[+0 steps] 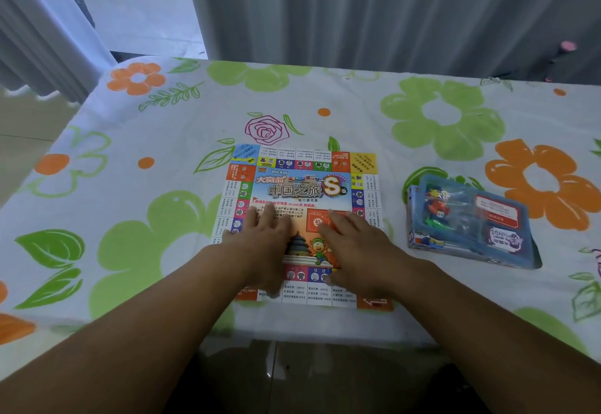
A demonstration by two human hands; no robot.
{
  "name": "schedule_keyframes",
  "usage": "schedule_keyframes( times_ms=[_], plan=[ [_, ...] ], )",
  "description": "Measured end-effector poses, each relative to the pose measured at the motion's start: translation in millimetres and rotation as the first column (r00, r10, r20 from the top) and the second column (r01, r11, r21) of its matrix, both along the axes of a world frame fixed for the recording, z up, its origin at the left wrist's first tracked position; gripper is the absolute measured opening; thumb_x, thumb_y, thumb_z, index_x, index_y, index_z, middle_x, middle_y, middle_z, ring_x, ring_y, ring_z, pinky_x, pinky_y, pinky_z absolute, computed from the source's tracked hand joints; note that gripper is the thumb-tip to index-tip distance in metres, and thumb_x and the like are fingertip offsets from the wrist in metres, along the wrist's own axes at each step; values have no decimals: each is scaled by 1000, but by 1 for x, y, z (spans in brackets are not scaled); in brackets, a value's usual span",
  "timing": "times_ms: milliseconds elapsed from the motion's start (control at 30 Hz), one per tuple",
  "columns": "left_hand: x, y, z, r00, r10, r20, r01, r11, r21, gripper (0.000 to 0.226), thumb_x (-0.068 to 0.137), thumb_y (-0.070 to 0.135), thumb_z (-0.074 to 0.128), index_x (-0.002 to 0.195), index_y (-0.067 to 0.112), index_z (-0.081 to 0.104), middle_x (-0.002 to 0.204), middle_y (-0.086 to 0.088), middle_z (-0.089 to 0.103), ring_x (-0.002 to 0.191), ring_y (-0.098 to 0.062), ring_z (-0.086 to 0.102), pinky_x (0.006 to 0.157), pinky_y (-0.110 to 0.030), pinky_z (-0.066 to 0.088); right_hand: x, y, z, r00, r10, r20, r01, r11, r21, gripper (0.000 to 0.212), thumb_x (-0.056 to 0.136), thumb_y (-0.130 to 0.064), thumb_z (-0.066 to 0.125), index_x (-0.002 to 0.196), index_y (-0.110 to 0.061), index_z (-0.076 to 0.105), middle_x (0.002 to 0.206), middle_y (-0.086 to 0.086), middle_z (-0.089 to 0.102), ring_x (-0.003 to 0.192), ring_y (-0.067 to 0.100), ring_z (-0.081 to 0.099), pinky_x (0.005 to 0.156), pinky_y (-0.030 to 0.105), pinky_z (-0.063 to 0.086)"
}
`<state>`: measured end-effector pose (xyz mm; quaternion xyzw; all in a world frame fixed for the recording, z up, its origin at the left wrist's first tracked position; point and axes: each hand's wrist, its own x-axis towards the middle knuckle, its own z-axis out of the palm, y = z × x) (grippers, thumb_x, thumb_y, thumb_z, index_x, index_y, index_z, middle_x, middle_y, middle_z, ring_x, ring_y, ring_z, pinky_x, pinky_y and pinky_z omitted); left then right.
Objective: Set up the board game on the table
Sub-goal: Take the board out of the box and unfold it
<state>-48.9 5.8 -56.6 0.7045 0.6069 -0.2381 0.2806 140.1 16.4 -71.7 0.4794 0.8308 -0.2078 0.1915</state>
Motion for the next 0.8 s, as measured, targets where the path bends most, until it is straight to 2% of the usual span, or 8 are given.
schedule_keyframes(
  times_ms=[233, 500, 800],
  plan=[
    [-8, 0, -4, 1000, -9, 15, 8, 1000, 18, 117, 73, 34, 85, 157, 25, 3, 166, -7, -12, 152, -39, -13, 116, -67, 23, -3, 2, -1, 1000, 8, -15, -8, 1000, -4, 90, 92, -47, 66, 158, -24, 9, 168, 3, -6, 153, 29, -7, 122, 56, 16],
    [-7, -1, -1, 1000, 1, 23, -1, 1000, 4, 112, 72, 28, 87, 154, 24, 12, 167, -6, -11, 152, -39, -12, 115, -70, 21, -4, 3, -1, 999, 28, 32, -27, 999, -41, 98, 89, -51, 67, 159, -25, 2, 167, 2, -13, 153, 30, -13, 123, 58, 12],
    [-6, 2, 0, 999, -2, 34, 1, 1000, 5, 116, 71, 27, 87, 156, 25, 9, 167, -5, -8, 152, -41, -11, 113, -71, 23, -4, 3, -1, 999, 33, 39, -31, 999, -32, 100, 88, -50, 68, 159, -26, 2, 168, 3, -12, 153, 30, -12, 123, 57, 12]
  ],
)
